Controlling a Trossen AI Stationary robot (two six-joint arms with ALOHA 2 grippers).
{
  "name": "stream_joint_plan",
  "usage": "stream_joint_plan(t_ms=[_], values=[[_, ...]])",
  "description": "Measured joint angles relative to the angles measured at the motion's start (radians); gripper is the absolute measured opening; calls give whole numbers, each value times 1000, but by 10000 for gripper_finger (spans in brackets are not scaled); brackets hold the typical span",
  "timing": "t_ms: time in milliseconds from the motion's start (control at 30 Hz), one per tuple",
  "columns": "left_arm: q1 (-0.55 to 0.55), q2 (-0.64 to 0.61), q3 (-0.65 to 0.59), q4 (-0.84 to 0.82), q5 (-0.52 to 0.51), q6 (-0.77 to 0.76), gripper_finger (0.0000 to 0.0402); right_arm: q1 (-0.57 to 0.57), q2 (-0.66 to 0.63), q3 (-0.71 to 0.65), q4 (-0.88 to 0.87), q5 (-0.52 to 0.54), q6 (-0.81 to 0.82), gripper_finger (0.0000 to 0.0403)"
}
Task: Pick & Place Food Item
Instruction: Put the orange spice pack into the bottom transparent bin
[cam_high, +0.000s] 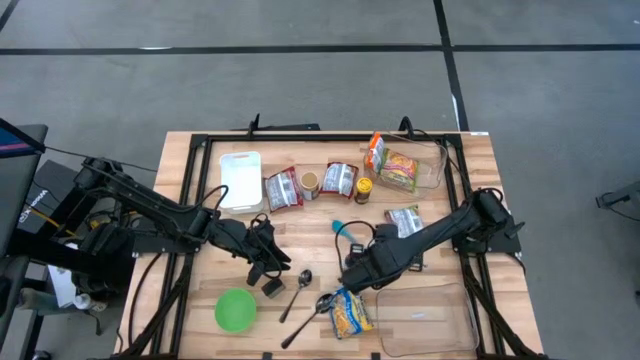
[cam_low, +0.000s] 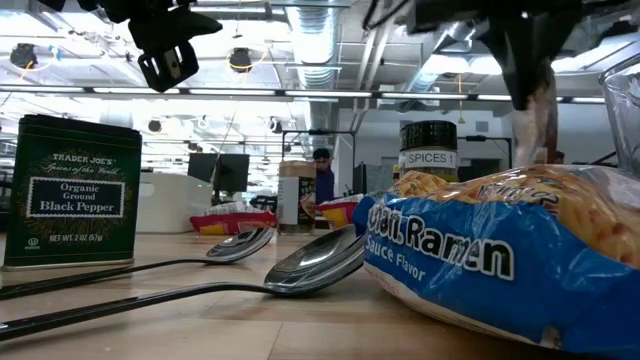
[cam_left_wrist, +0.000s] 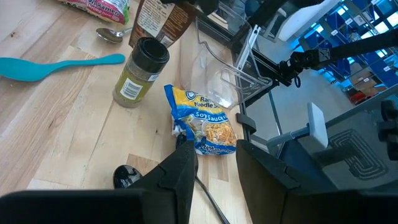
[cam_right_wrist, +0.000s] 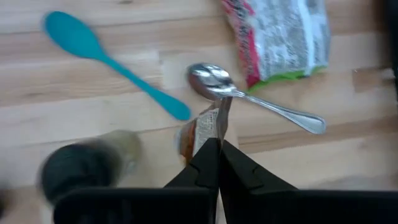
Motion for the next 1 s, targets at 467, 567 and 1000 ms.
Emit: stream_joint_plan(t_ms=[467, 567, 1000], values=[[0, 0, 0, 0, 0, 0, 113, -20, -1, 202, 0, 64, -240, 0], [0, 0, 0, 0, 0, 0, 113, -20, -1, 245, 0, 65, -300, 0], [0, 0, 0, 0, 0, 0, 113, 5, -2, 420, 1, 40, -468, 0]])
